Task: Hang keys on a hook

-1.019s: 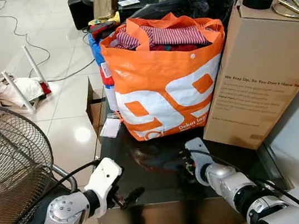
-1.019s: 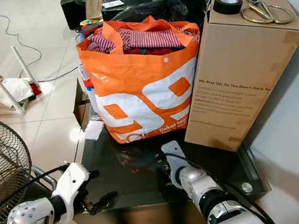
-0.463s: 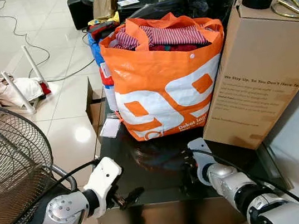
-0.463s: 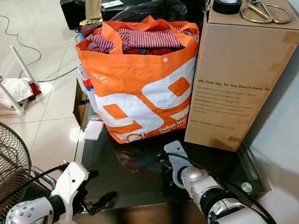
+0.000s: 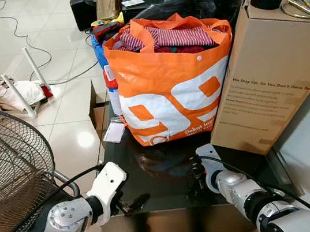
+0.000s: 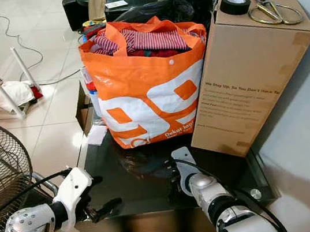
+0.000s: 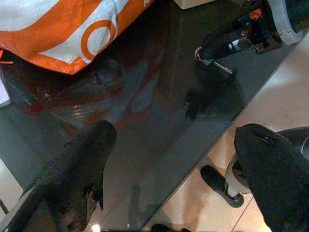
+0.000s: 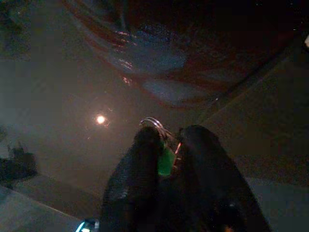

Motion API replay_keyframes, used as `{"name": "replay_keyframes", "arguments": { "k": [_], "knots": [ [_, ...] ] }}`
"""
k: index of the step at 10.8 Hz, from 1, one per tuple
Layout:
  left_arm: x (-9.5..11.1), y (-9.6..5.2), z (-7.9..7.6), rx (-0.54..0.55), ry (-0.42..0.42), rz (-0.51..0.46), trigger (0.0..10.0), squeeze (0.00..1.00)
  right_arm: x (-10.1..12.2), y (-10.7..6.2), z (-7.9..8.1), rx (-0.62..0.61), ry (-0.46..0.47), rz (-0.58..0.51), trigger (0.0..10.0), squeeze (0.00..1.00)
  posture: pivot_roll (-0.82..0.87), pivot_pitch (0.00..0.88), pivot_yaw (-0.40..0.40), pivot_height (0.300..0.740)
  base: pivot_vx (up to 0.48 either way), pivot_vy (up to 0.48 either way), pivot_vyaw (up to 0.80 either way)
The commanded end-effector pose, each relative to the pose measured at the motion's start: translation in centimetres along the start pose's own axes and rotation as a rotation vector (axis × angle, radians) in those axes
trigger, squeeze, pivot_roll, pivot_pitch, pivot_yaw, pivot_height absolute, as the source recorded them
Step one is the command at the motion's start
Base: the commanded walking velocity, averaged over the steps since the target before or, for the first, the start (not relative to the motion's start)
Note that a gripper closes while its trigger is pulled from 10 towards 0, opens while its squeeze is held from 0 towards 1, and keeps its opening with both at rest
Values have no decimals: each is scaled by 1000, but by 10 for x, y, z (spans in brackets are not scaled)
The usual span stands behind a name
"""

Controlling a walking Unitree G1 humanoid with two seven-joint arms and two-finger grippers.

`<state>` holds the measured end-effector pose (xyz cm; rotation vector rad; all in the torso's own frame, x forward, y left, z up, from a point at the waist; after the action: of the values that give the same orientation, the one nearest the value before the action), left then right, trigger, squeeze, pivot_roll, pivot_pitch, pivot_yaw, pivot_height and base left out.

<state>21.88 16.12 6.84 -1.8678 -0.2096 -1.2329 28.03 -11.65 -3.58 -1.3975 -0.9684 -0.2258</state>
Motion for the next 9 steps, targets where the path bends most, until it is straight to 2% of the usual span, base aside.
{"name": "replay_keyframes", "arguments": {
  "k": [1, 3, 6, 9],
  "knots": [
    [0, -2, -3, -14, 4, 6, 10000, 0, -11, -1, 0, -7, 2, 35, 0, 0, 27, 0, -24, 740, 0, 0, 0],
    [-2, -4, -3, -17, 3, 16, 10000, 0, -13, -1, 1, -15, 14, 38, 0, 0, 23, 0, -18, 740, 0, 0, 0],
    [4, 5, 0, -19, 15, 0, 10000, 0, -12, -3, -9, -40, 21, 16, 0, 0, -5, 0, -9, 740, 0, 0, 0],
    [20, 20, 6, -7, 43, -60, 10000, 0, -5, -8, -30, -81, 30, -72, 0, 0, -29, 0, 0, 740, 0, 0, 0]
  ]
}}
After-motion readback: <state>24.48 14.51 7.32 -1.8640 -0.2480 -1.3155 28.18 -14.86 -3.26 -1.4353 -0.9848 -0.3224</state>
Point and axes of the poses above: a point about 5 cm out from each wrist's last joint towards the gripper, its own y axis pointing out of the wrist towards the gripper, its own x axis along the axis of the wrist's last joint, z = x × y, the point moved 1 cm from there along y, pointing out of the wrist towards the gripper, and after that the axes turned 12 degrees about -y, right-handed, at the moved point
